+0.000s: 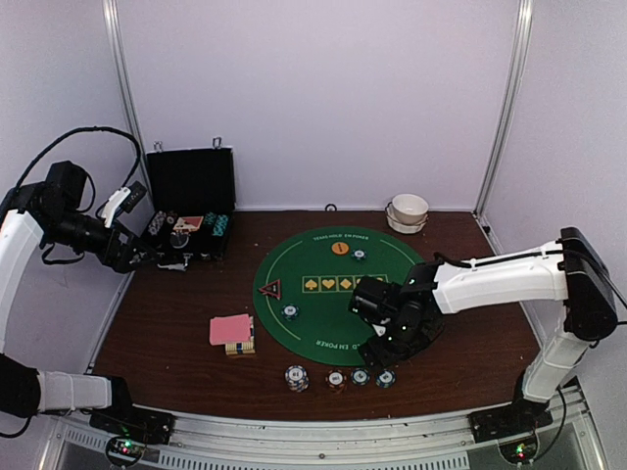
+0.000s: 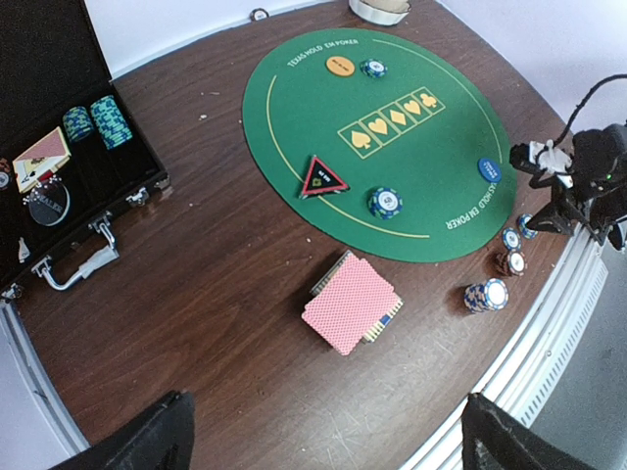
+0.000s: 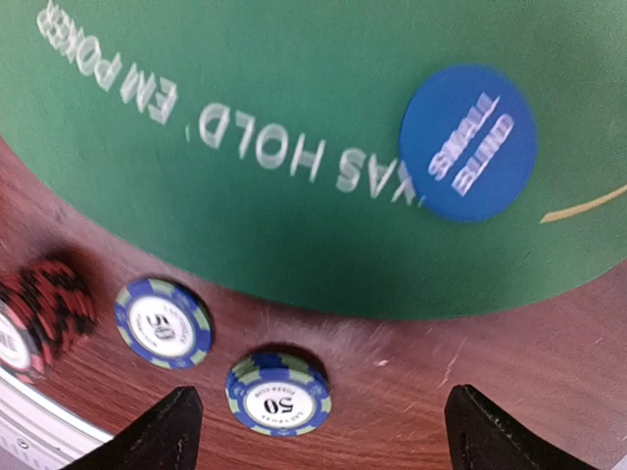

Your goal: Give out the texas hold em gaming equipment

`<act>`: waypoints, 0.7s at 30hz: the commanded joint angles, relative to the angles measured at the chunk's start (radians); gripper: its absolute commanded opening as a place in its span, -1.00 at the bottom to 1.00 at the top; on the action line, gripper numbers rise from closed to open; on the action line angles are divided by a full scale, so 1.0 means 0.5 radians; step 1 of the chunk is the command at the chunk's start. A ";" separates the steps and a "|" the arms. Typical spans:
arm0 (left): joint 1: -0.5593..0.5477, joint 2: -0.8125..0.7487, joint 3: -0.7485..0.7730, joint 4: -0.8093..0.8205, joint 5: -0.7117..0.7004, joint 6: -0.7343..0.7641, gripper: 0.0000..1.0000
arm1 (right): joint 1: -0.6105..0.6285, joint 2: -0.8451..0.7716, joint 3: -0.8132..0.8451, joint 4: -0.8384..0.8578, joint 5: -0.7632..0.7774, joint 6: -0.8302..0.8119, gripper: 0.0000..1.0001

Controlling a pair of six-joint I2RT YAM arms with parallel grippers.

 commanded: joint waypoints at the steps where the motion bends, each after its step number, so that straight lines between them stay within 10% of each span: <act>1: 0.015 0.010 0.016 0.015 0.021 0.014 0.95 | 0.070 -0.118 -0.117 0.178 -0.033 0.189 0.79; 21: 0.015 0.039 0.049 0.005 0.027 0.006 0.95 | 0.155 0.020 -0.244 0.249 -0.065 0.218 0.52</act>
